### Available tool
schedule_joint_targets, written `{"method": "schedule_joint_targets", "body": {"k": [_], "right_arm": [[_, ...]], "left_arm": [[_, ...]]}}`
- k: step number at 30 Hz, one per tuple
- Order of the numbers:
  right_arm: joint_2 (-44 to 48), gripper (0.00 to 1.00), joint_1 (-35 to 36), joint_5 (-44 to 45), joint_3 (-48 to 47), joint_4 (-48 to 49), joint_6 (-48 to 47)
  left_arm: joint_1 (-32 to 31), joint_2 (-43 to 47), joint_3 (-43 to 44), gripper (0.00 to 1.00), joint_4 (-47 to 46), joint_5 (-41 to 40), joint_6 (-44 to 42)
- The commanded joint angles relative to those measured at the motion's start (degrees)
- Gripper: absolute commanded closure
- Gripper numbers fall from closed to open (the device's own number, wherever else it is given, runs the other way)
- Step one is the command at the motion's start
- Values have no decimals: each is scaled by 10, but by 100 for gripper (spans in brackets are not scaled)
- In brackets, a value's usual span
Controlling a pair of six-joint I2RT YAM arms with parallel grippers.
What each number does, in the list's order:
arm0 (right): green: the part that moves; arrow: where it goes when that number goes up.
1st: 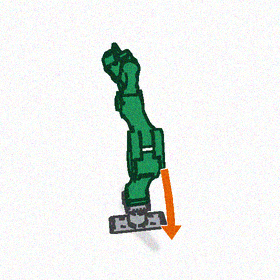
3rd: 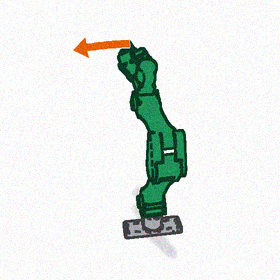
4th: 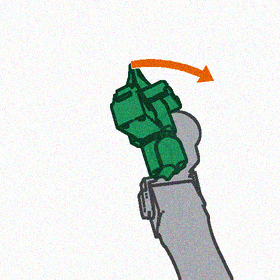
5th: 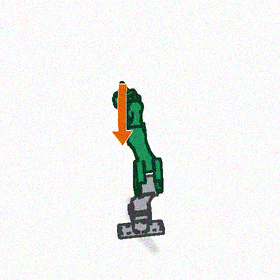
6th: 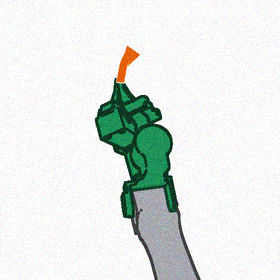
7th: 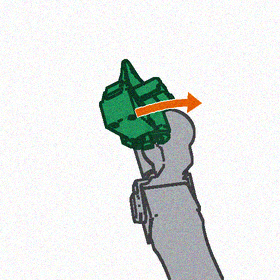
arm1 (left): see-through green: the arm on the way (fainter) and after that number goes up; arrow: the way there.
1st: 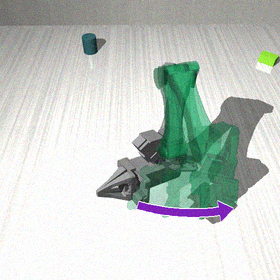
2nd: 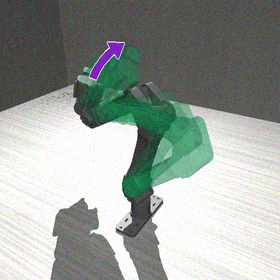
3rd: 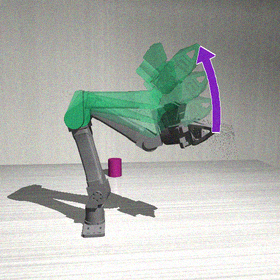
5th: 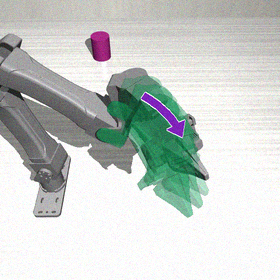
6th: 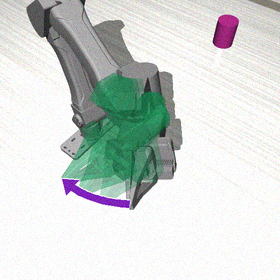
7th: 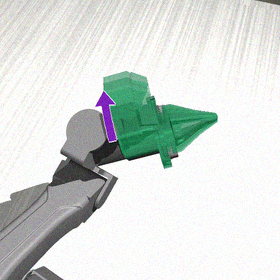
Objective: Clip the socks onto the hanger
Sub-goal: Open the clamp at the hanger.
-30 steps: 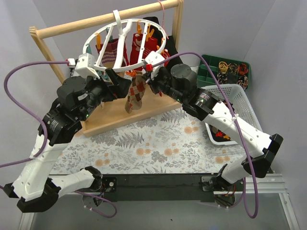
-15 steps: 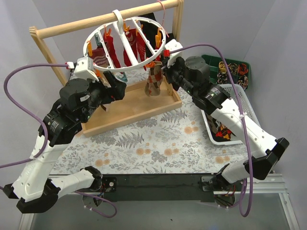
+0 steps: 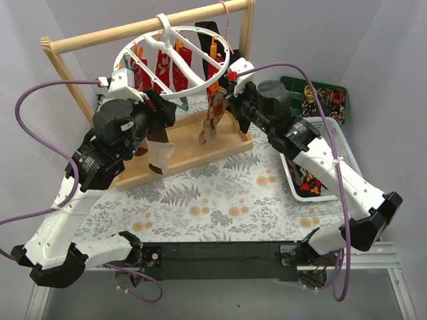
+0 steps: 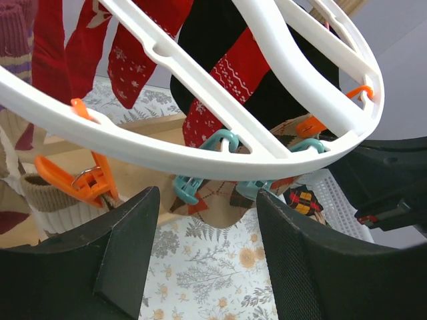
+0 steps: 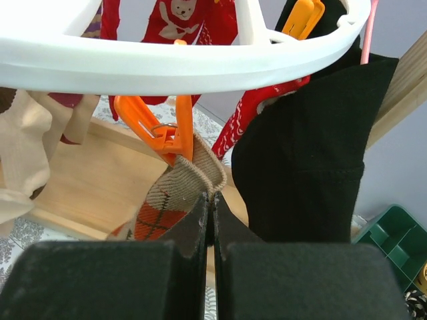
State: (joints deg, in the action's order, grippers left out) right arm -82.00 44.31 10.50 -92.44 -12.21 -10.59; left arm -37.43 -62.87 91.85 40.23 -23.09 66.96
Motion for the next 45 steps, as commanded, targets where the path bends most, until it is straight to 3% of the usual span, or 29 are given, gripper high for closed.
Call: {"method": "schedule_joint_targets", "body": {"k": [1,16,30,40,45], "right_arm": [[26,99,-3,0,7,11,7],[40,99,-3,-9,23,10,6],[48,96,-3,-13,33,15,10],[104,57,-3,-31,46,-5,23],[140,48,-3,-132,49,-12,25]], "left_arm": [[0,-6,19,45,-20,1,-9],[0,-9,34,46,-1,39,28],[0,-22,28,44,7,-7,4],[0,-2,18,41,18,-13,4],[0,6,30,40,37,-13,3]]}}
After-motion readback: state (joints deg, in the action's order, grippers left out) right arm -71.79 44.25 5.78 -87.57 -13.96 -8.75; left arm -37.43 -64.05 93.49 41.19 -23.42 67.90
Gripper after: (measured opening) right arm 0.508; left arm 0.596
